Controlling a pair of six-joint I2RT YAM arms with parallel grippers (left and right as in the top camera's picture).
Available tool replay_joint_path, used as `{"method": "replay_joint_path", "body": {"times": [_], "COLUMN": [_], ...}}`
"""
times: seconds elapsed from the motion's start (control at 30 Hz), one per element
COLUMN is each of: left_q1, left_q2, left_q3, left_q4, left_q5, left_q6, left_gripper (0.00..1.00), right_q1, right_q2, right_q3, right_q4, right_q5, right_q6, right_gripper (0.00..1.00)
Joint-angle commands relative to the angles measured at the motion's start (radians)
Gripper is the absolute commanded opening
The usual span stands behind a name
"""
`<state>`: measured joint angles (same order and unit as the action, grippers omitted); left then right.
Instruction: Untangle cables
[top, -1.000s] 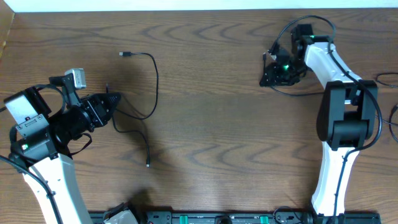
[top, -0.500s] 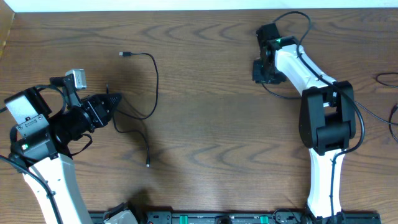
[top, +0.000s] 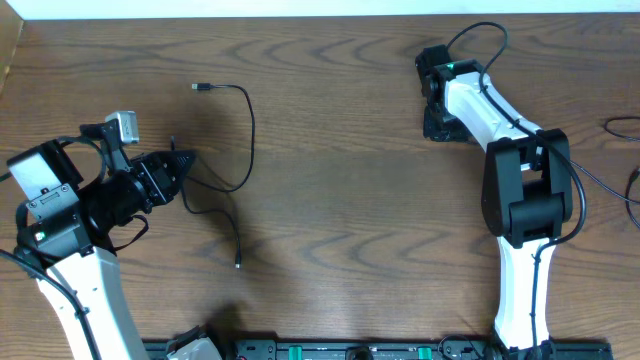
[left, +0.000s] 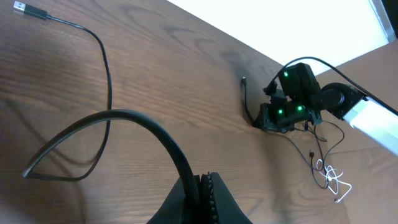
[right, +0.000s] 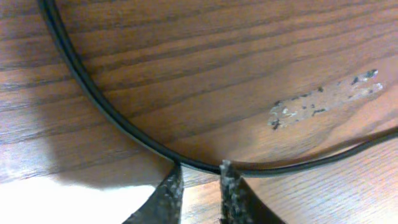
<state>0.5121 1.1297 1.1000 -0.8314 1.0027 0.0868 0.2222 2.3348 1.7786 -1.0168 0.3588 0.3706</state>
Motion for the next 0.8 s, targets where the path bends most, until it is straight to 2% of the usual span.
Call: {"method": "replay_joint_path", "body": {"times": [0.0, 0.23, 0.47, 0.57, 0.77], "left_q1": [-0.003, -0.003, -0.003, -0.003, -0.003], "left_q2": [-0.002, -0.002, -0.002, -0.002, -0.002], "left_q3": [0.003, 0.003, 0.003, 0.003, 0.003], "left_q4": [-0.005, -0.006, -0.006, -0.006, -0.006], "left_q5": [-0.002, -0.002, -0.002, -0.002, -0.002], "left_q6": [0.018, 0.018, 0.018, 0.018, 0.018], "left_gripper": [0.07, 0.07, 0.07, 0.07, 0.08], "right_q1": [-0.018, -0.018, -0.018, -0.018, -0.02], "right_q2": [0.19, 0.19, 0.19, 0.19, 0.19], "right_q3": [-0.113, -0.113, -0.115, -0.125, -0.152], "right_q4": [0.029, 0.128, 0.13, 0.129, 0.148], "right_q5": [-0.136, -0.376, -0.449, -0.448, -0.444], "right_q6": [-0.05, -0.291, -0.525, -0.642, -0.671], "right_gripper": [0.26, 0.4, 0.56, 0.57, 0.55]}}
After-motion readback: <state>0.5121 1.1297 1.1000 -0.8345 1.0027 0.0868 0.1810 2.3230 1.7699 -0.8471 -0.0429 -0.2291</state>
